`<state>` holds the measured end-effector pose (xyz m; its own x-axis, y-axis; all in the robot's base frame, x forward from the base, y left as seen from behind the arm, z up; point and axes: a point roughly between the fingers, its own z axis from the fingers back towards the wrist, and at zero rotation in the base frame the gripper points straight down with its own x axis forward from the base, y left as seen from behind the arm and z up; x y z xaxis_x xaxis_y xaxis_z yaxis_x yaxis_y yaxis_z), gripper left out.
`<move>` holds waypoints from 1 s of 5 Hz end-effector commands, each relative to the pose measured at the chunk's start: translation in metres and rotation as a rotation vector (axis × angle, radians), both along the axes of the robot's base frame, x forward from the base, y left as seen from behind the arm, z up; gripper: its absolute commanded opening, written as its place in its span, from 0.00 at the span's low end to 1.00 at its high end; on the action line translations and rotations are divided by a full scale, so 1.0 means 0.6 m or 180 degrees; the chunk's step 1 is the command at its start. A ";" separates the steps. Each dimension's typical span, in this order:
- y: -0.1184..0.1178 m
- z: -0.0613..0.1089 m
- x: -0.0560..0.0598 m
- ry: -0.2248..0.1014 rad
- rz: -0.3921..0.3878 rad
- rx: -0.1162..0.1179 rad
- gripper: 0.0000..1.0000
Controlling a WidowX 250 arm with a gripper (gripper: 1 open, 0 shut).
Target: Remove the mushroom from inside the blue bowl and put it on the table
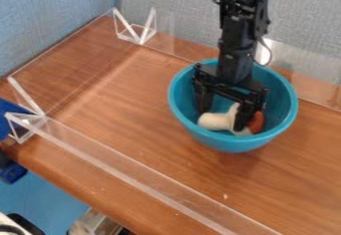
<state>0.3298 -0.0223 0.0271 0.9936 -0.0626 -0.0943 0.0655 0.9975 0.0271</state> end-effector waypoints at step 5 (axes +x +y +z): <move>0.035 -0.076 -0.010 0.0223 0.0131 0.0167 0.00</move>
